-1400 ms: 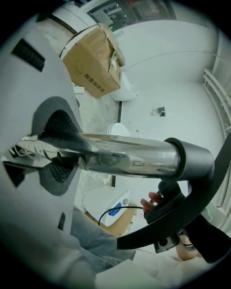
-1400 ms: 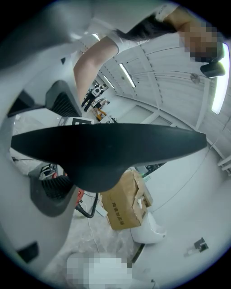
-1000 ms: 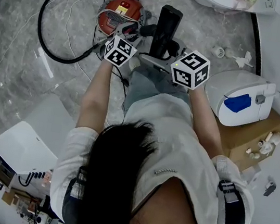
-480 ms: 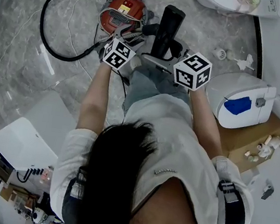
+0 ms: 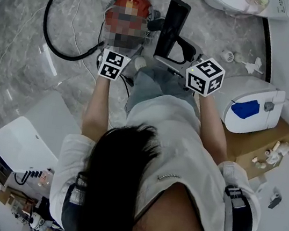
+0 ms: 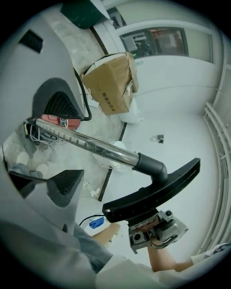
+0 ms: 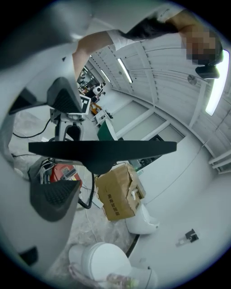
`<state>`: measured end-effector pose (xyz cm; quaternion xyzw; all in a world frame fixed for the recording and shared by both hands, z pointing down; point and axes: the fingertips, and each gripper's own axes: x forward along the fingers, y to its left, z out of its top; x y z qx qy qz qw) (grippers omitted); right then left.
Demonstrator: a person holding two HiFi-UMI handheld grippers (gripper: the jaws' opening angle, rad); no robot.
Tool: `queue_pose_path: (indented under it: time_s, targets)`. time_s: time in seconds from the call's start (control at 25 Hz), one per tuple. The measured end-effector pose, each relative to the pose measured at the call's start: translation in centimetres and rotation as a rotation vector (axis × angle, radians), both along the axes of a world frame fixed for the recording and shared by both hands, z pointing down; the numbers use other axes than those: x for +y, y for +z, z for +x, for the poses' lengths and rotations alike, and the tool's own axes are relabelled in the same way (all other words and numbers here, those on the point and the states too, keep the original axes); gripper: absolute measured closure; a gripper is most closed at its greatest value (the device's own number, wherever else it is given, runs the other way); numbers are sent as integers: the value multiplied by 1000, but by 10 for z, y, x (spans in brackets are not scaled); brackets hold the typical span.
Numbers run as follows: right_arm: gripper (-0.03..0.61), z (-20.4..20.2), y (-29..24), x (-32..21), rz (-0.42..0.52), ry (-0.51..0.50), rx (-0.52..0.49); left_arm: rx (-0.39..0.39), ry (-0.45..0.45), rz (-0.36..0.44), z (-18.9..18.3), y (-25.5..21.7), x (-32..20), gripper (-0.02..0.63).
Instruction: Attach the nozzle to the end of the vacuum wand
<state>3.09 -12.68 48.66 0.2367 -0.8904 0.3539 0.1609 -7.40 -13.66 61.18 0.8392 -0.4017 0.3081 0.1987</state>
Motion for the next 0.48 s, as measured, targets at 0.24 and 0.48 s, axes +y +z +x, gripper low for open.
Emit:
queue_pose_path:
  time_s: [0.24, 0.48]
  targets:
    - [140, 18, -13, 16, 64, 37, 41, 100, -171, -9, -18, -24, 32, 276]
    - [141, 34, -31, 31, 139, 130, 58, 219, -262, 40, -20, -66, 54, 276]
